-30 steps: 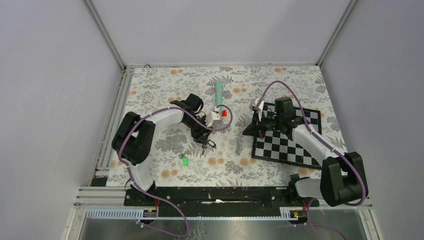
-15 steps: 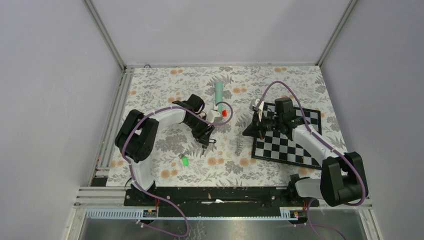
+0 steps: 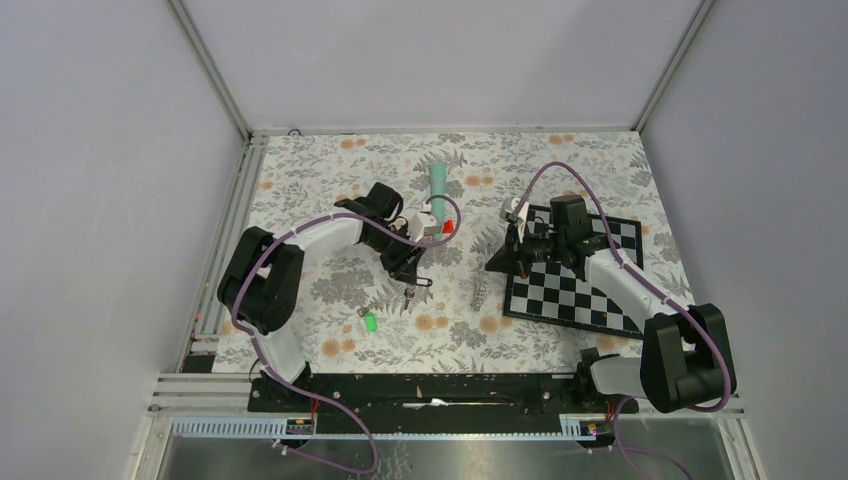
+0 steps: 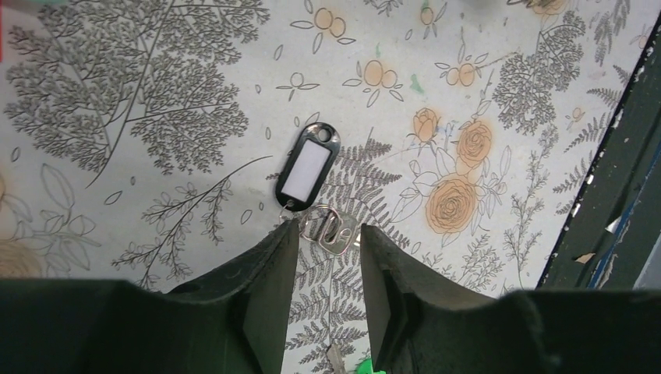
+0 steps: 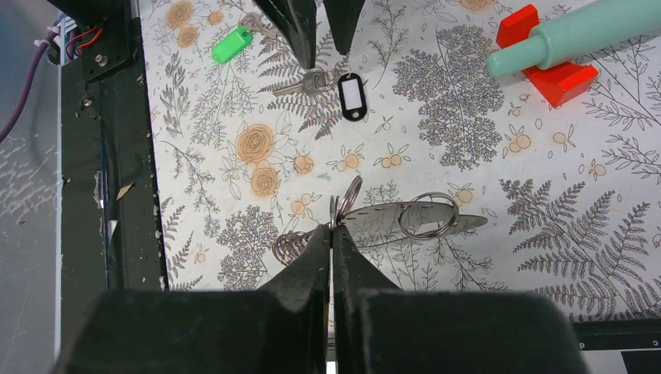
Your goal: Put the keys on the keyring
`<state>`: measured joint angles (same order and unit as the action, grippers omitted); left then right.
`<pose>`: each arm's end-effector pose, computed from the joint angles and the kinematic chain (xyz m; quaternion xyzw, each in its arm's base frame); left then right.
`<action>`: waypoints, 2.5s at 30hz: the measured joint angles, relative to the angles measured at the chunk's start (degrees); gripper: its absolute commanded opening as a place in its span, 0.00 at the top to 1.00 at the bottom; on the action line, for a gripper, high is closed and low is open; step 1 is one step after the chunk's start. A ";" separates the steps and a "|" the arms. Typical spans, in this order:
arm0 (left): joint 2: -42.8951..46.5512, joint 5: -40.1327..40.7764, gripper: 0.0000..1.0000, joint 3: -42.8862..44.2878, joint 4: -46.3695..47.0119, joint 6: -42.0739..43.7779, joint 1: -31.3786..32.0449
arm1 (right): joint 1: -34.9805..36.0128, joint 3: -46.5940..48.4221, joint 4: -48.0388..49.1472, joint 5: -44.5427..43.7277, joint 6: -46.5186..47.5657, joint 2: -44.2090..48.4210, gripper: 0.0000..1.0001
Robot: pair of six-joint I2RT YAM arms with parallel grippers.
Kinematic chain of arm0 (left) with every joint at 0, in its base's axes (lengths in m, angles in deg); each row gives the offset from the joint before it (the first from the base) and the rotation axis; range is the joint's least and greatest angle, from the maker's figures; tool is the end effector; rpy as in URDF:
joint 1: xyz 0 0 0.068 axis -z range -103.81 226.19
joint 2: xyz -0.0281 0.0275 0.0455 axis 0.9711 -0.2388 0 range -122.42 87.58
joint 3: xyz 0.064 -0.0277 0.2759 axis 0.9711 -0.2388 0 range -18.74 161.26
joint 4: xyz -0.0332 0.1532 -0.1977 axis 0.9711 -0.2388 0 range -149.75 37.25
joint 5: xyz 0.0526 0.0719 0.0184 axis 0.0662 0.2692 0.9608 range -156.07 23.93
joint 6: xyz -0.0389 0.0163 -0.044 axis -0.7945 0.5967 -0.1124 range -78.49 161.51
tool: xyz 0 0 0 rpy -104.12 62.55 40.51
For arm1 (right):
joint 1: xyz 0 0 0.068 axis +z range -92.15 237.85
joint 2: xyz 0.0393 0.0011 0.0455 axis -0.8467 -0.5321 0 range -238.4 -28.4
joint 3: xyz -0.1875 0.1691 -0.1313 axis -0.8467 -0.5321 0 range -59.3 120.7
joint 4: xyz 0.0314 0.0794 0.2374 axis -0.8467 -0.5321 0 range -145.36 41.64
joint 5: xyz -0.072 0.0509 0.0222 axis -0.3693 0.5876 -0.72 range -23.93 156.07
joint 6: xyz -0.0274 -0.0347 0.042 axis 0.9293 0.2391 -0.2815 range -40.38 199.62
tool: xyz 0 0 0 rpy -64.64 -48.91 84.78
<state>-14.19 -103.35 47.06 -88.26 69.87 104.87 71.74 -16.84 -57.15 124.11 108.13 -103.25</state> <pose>0.2824 -0.1860 0.1896 0.4917 0.7972 -0.3159 0.1516 0.2358 0.0982 0.2401 -0.4748 0.6700 0.3922 0.4147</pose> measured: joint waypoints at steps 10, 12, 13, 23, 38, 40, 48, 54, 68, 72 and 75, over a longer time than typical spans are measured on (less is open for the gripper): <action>-0.07 4.46 0.63 -0.85 2.60 -5.60 -0.90 | -0.02 0.00 0.00 0.00 0.00 0.00 1.00; -0.98 4.98 0.64 -0.85 2.67 -6.49 -0.90 | -0.02 0.00 0.00 0.02 0.02 0.00 1.00; -1.49 5.11 0.64 -0.85 2.67 -6.95 -0.90 | -0.02 0.00 0.00 0.02 0.02 0.00 1.00; -4.07 3.78 0.69 -0.85 2.60 -9.42 -0.90 | -0.02 0.00 0.00 0.02 0.02 0.00 1.00; -5.53 0.96 0.79 -0.55 2.64 -10.86 -0.96 | -0.04 0.00 0.00 0.02 0.04 -0.22 1.00; -5.73 1.09 0.81 -0.26 2.60 -10.97 -0.96 | -0.04 -0.02 0.00 0.04 0.04 -0.24 1.00; -7.02 1.20 0.94 1.22 2.62 -11.50 -0.96 | -0.04 0.00 -0.02 0.04 0.04 -0.33 1.00; -7.10 0.96 1.00 1.38 2.69 -11.45 -0.94 | -0.07 0.00 -0.04 0.07 0.04 -0.39 1.00; -4.66 -0.04 1.00 1.60 2.21 -3.06 -0.94 | -0.07 -1.64 0.07 1.07 1.01 1.07 1.00; -0.13 0.35 1.00 1.79 1.40 -0.09 -0.63 | -0.07 -1.62 0.42 1.22 1.01 2.91 1.00; 3.48 0.61 1.00 2.25 1.31 1.46 -0.17 | 0.15 -1.53 0.35 1.18 1.09 3.45 1.00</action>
<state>-10.72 -102.73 49.31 -86.95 71.33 104.70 71.89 -18.37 -56.80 125.29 109.23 -99.79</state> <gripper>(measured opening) 0.010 0.020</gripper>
